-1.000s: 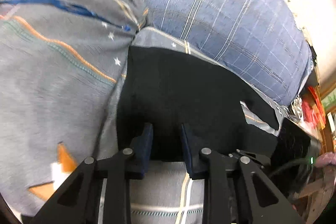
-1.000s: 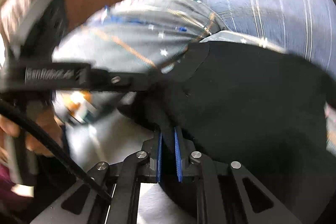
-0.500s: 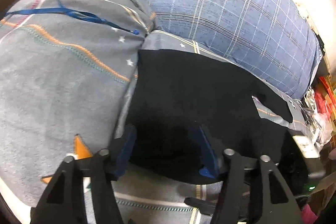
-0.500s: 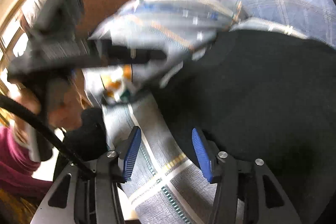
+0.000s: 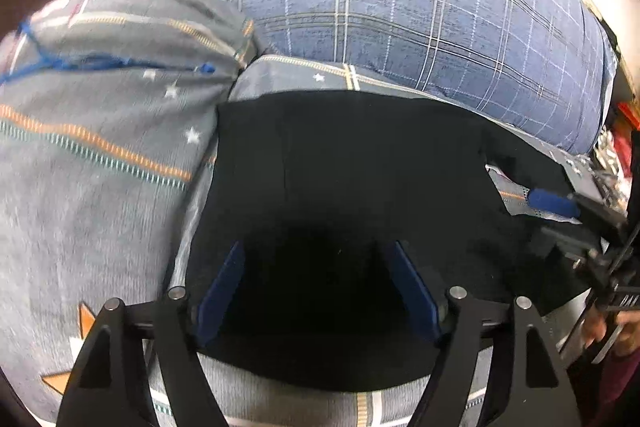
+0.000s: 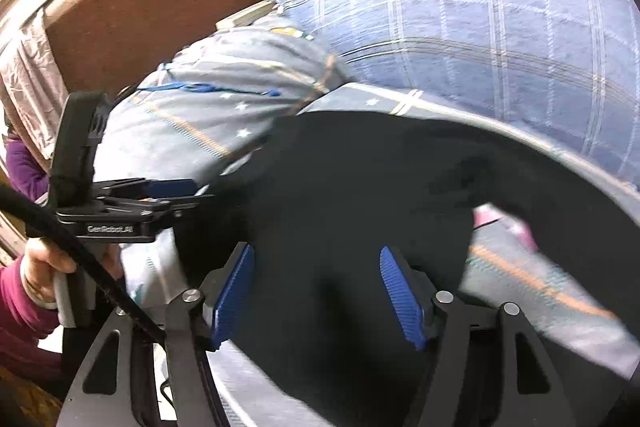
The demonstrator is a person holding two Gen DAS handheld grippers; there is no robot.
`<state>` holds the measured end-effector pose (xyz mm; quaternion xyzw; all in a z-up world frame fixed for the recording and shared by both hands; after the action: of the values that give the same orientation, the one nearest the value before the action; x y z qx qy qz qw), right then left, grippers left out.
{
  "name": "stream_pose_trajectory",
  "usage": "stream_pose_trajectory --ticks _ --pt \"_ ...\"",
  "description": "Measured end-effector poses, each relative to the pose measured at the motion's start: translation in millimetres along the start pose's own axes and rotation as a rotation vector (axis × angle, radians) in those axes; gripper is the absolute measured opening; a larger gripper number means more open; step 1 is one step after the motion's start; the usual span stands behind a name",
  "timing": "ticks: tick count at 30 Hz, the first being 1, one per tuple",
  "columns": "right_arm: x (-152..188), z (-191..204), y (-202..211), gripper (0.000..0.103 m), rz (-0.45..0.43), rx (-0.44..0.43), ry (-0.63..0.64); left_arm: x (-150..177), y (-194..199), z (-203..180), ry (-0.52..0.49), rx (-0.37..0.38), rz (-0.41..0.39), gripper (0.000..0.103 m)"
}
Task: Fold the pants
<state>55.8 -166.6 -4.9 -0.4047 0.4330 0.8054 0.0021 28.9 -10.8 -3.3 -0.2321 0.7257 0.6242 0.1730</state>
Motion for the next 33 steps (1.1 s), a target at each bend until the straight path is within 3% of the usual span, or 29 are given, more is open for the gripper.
stream_pose_trajectory --ticks 3,9,13,18,25,30,33 --pt "-5.2 -19.4 8.8 0.082 -0.013 0.026 -0.001 -10.5 1.2 -6.6 -0.03 0.003 -0.015 0.087" --pt "-22.5 -61.2 9.5 0.085 0.002 0.107 0.015 -34.9 -8.8 -10.3 -0.098 -0.026 -0.013 0.088" --pt "-35.6 -85.0 9.0 0.087 0.022 0.146 0.047 -64.4 -20.8 -8.9 -0.18 -0.006 -0.012 0.091" --pt "-56.7 -123.5 0.1 0.087 0.049 0.186 0.057 -89.7 -55.7 -12.0 -0.242 0.119 0.071 0.093" --pt "-75.8 -174.7 -30.0 0.087 0.112 0.194 0.062 -120.5 -103.9 -4.5 -0.232 0.193 0.159 0.093" --pt "-74.8 -192.8 -53.8 0.087 0.183 0.17 0.094 -132.0 -128.4 -13.6 -0.344 0.167 0.173 0.093" --pt "-68.4 -199.4 -68.6 0.087 0.232 0.171 0.116 -128.1 -146.3 -22.9 -0.44 0.167 0.231 0.093"
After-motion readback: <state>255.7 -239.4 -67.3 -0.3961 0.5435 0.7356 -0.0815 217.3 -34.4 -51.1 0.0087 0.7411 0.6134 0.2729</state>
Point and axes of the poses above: each gripper's, at about its wrist camera, not at the fingertips, and y roughly against the way its jaws point, z to its left, x to its underside, the point moved 9 cm from there along -y, roughly the way its jaws point, and after that the axes turned 3 degrees about z, right-handed, at the moved point
